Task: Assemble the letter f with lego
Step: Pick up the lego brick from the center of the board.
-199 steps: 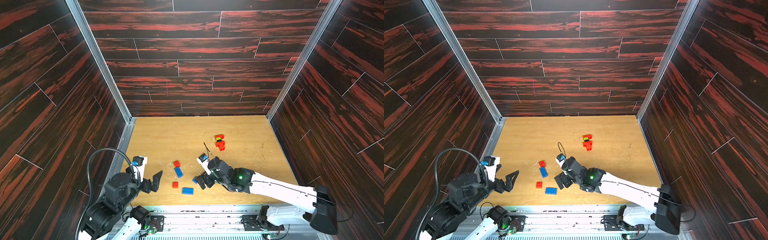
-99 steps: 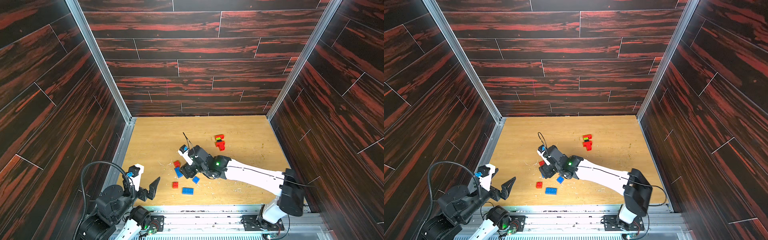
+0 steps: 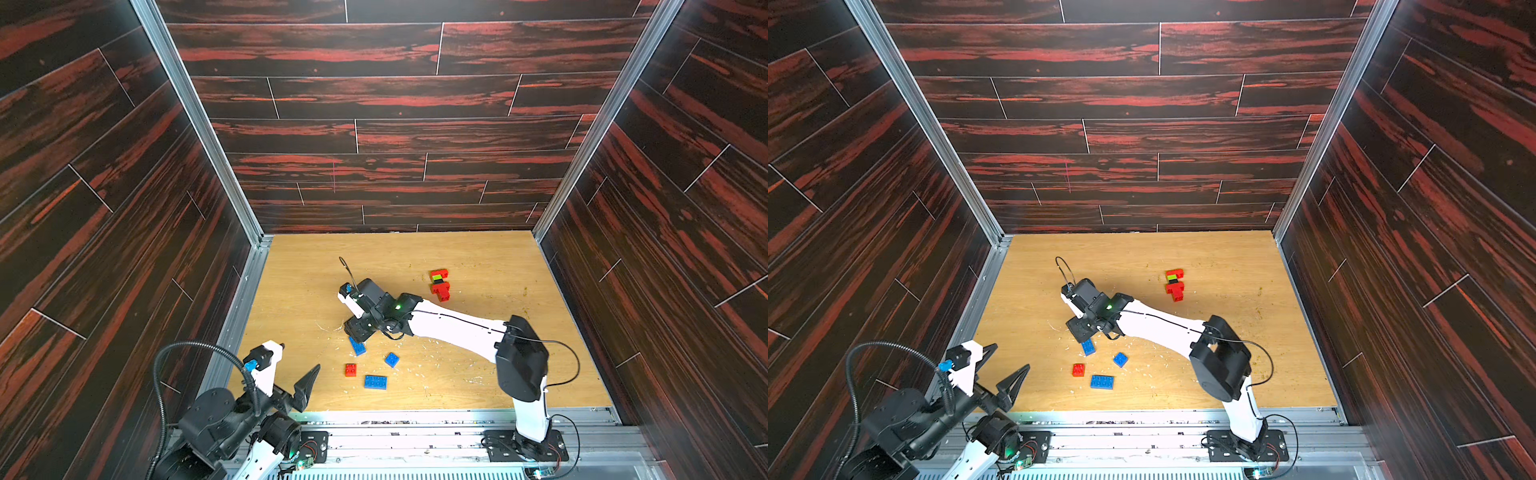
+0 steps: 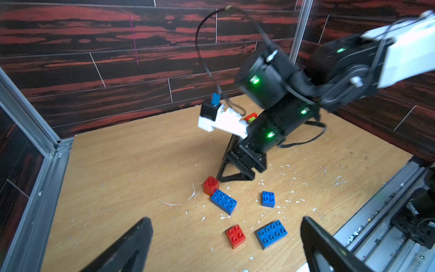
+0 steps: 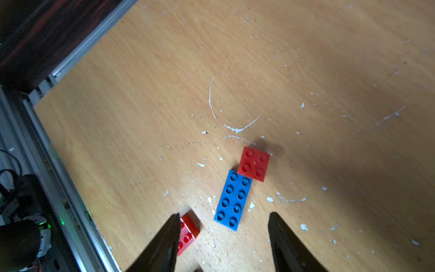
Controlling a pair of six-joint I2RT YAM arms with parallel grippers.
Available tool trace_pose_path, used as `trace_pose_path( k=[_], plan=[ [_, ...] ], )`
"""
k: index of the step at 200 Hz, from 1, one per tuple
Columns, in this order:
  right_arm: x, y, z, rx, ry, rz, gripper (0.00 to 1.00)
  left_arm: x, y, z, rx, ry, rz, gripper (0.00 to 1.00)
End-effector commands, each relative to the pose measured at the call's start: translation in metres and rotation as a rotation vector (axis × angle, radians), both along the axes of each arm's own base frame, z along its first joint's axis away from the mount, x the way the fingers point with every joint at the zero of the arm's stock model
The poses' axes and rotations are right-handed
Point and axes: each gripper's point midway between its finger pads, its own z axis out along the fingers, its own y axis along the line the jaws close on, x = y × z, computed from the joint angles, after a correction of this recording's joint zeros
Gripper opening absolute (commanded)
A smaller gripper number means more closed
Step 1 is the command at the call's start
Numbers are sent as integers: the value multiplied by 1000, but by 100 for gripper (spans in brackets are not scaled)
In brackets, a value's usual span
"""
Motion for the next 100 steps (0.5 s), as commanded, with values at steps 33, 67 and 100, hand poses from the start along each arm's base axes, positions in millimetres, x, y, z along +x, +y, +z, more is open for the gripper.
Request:
trace_pose_path(
  k=[33, 67, 100],
  plan=[
    [11, 7, -27, -57, 64, -12, 62, -4, -7, -2, -48, -11, -38, 100],
    [17, 9, -40, -84, 70, -33, 62, -1, -7, -4, -40, 4, -33, 100],
    [21, 9, -53, -116, 86, -49, 62, 2, -9, -5, -35, 22, -31, 100]
  ],
)
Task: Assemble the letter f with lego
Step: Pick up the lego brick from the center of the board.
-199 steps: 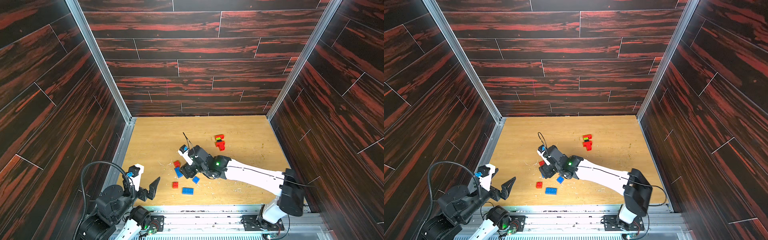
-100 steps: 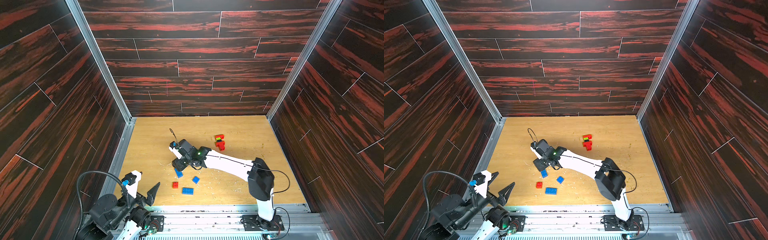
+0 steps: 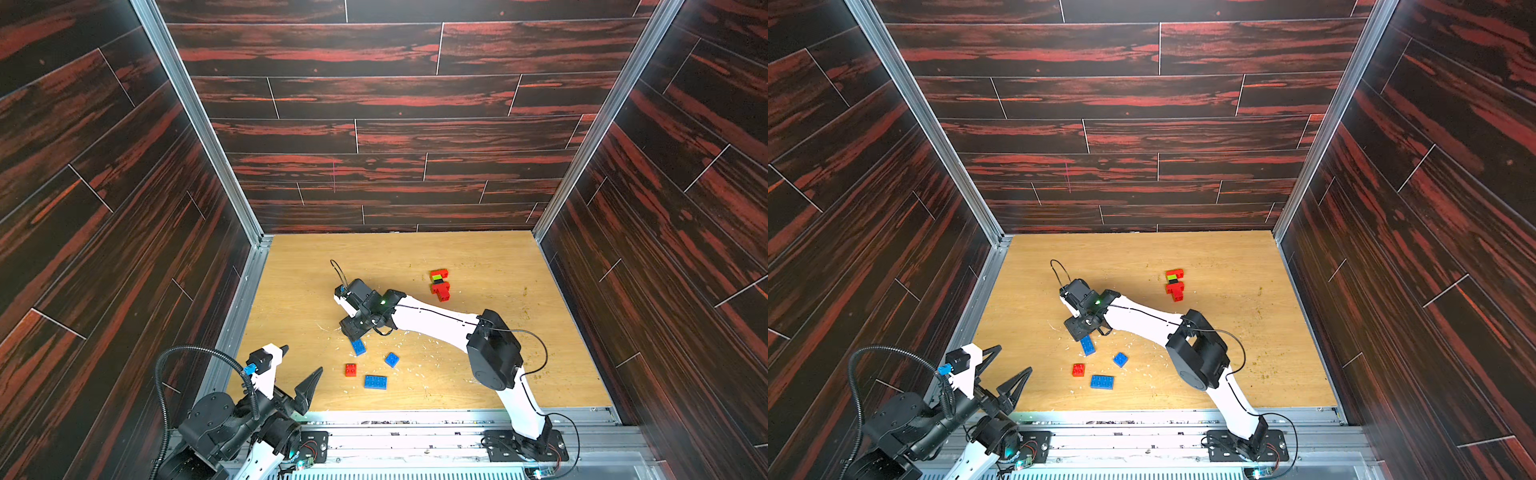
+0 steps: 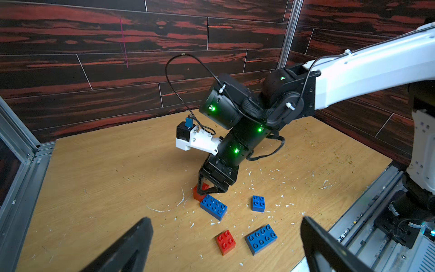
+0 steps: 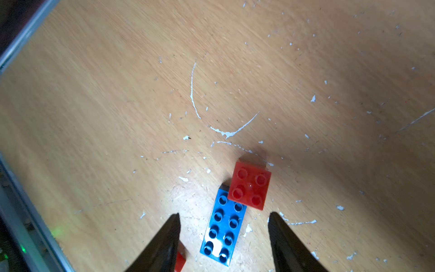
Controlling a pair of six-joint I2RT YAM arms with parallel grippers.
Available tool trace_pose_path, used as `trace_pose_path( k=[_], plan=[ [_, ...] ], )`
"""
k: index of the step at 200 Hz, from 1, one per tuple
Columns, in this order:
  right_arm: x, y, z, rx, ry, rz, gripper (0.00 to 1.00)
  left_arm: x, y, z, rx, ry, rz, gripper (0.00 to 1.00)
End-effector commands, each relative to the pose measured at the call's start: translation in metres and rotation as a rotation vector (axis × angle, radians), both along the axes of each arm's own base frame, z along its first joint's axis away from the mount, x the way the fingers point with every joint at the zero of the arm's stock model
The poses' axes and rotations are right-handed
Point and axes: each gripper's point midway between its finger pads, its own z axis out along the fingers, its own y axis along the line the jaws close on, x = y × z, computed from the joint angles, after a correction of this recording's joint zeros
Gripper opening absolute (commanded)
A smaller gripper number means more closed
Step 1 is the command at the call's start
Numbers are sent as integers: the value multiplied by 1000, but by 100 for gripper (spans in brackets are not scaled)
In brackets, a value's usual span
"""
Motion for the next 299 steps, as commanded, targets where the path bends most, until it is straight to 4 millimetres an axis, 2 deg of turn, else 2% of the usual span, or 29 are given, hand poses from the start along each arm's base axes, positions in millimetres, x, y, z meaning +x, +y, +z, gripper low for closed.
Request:
trace_pose_path(
  k=[1, 38, 59, 140, 250, 299],
  plan=[
    [3, -2, -11, -33, 25, -21, 62, 4, -3, -2, 3, 24, -4, 100],
    [6, 1, -23, -53, 43, -29, 62, 5, -7, -3, 13, 34, -22, 100],
    [9, 1, -28, -64, 48, -34, 62, 3, -18, -5, 27, 50, -85, 100],
    [24, 3, -38, -83, 72, -57, 60, 4, -41, -16, 75, 133, -207, 100],
    [26, 3, -56, -146, 117, -60, 52, 1, -39, -14, 65, 118, -206, 100],
    [26, 1, -56, -157, 122, -58, 47, 0, -38, -12, 59, 107, -204, 100]
  ],
)
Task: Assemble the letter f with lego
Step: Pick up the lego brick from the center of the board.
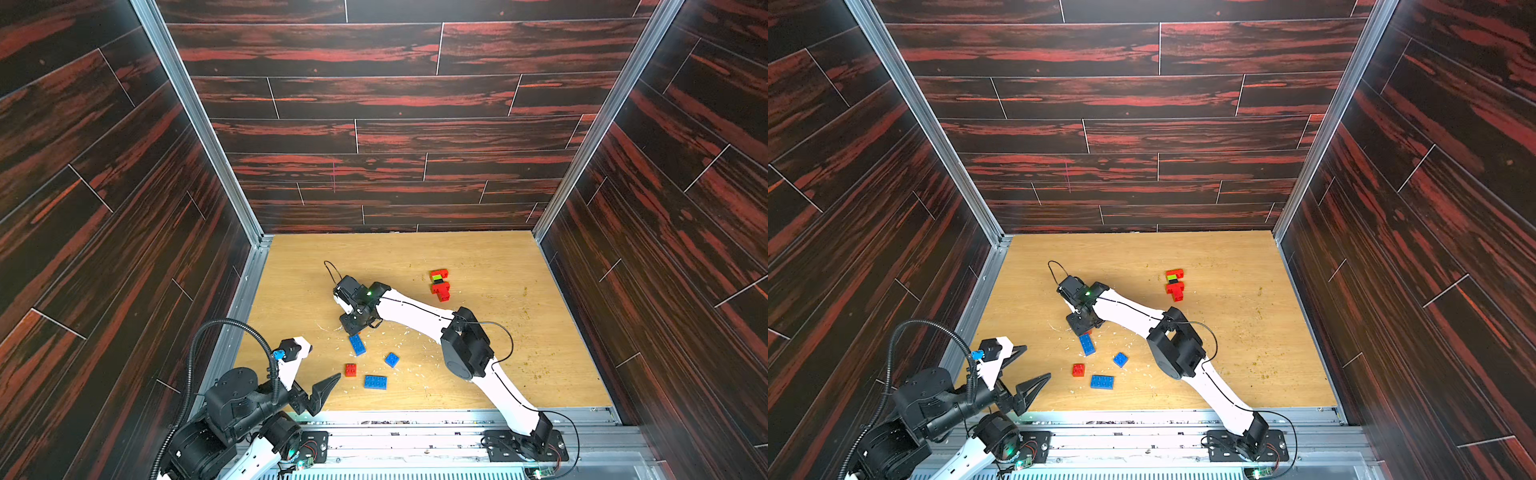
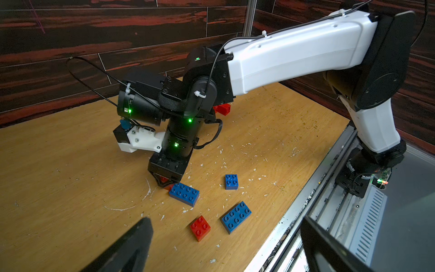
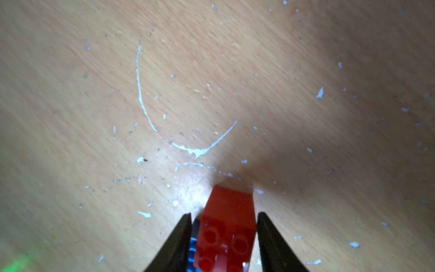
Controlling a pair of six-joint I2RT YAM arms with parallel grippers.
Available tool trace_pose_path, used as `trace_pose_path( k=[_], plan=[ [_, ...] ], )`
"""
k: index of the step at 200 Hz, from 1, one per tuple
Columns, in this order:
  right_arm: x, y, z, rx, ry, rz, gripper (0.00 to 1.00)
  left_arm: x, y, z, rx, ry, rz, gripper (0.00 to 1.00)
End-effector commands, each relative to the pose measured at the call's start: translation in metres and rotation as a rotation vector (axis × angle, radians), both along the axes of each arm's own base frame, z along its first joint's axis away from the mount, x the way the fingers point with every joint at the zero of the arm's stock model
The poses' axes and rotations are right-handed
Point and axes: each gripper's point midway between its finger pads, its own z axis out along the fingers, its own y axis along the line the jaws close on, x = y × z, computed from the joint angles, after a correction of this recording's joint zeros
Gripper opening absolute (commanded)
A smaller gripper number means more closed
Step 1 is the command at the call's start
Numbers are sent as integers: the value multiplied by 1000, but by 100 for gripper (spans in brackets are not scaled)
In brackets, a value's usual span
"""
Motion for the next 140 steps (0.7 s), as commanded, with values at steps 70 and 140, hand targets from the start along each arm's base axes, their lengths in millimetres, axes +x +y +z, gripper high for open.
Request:
trace_pose_path(
  k=[70, 140],
  plan=[
    [1, -5, -12, -43, 36, 8, 36, -2, 3, 7, -14, -30, 8, 100],
    [-1, -15, 0, -91, 9, 85, 32, -3, 4, 7, -18, -34, 9, 100]
  ],
)
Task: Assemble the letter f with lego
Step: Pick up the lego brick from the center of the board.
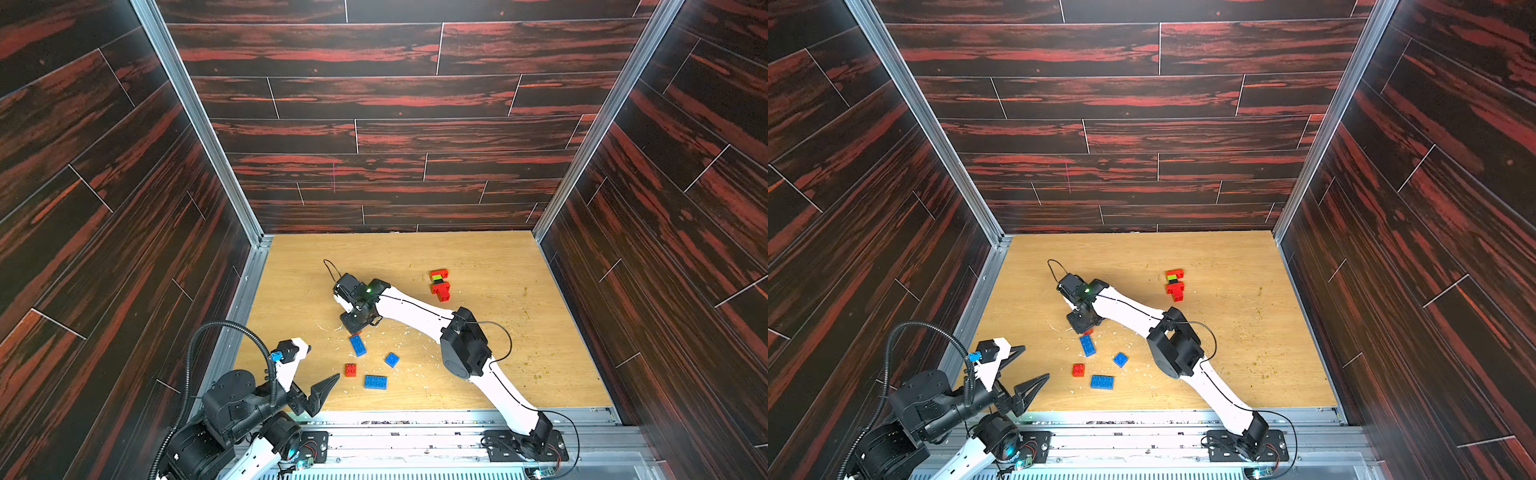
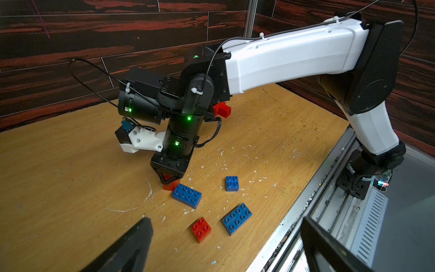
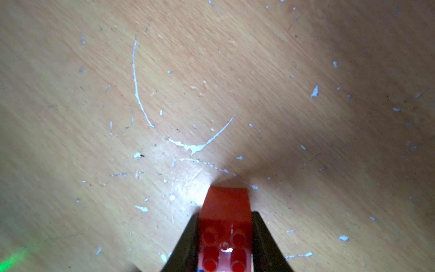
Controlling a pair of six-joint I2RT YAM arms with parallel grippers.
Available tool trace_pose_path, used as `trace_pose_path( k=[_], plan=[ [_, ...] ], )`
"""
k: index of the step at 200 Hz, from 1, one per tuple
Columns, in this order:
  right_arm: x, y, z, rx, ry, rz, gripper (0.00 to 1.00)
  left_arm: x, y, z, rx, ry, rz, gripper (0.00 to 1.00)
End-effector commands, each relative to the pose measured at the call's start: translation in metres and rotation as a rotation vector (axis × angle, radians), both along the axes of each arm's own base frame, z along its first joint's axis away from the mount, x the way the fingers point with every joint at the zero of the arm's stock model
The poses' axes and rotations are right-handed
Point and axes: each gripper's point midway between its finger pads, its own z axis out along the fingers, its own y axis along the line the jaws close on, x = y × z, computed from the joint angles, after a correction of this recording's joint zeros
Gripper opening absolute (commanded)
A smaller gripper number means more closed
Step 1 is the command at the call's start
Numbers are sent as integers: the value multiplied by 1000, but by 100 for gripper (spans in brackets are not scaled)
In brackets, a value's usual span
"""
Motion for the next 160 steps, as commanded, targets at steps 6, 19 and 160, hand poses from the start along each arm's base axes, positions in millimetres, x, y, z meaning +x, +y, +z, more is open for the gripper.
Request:
trace_pose_path(
  k=[6, 19, 160],
  plan=[
    [-4, -14, 0, -66, -2, 84, 32, -2, 2, 6, -13, -25, 3, 100],
    [-6, -22, 7, -95, -24, 134, 33, -2, 3, 6, -15, -27, 6, 100],
    [-57, -93, 44, 92, -104, 694, 28, -2, 4, 6, -17, -30, 9, 100]
  ],
)
